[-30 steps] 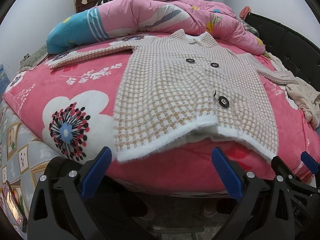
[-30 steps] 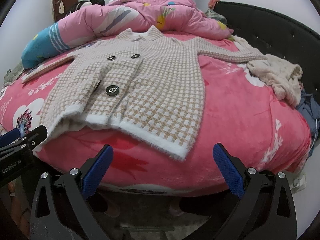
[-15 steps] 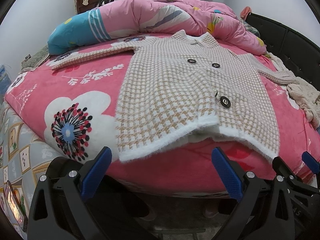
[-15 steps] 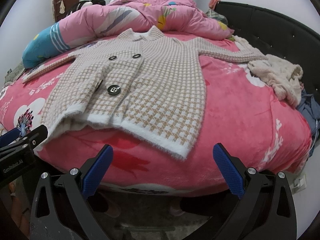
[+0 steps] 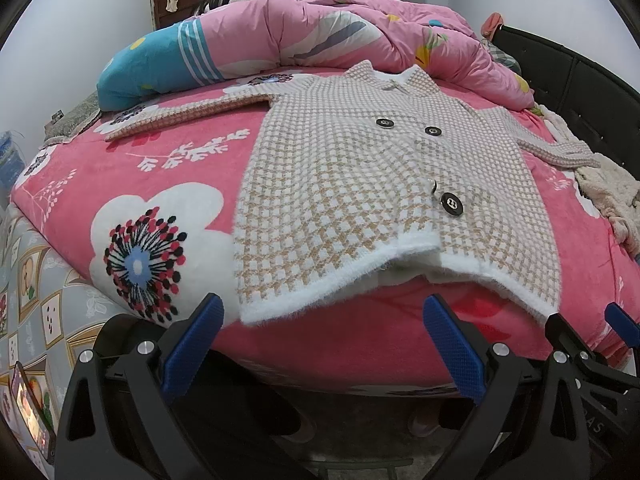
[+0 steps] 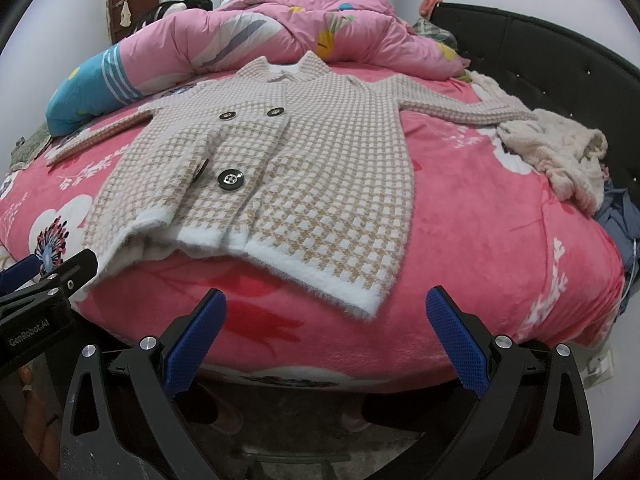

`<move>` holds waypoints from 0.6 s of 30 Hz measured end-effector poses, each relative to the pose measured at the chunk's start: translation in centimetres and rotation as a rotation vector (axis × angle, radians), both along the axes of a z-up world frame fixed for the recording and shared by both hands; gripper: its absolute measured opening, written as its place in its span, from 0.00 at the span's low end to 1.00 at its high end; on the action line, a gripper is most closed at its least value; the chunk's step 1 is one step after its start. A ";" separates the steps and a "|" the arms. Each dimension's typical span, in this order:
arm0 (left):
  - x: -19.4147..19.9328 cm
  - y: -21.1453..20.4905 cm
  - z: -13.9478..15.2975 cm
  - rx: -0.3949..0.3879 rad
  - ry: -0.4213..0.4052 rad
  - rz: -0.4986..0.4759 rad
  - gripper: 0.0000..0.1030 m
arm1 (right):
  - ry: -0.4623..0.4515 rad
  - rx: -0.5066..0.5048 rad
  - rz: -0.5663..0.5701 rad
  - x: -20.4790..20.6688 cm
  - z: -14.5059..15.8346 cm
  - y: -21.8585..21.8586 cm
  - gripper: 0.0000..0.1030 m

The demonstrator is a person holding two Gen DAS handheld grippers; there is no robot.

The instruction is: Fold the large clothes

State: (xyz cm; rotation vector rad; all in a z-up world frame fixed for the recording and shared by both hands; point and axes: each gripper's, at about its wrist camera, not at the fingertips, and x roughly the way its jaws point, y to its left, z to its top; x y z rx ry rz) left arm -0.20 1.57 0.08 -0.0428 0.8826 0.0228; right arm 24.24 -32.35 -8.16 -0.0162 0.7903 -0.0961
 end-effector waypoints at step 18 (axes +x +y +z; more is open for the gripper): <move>0.0 0.2 -0.2 0.005 -0.001 0.004 0.95 | 0.001 0.002 0.003 0.0 -0.1 0.1 0.93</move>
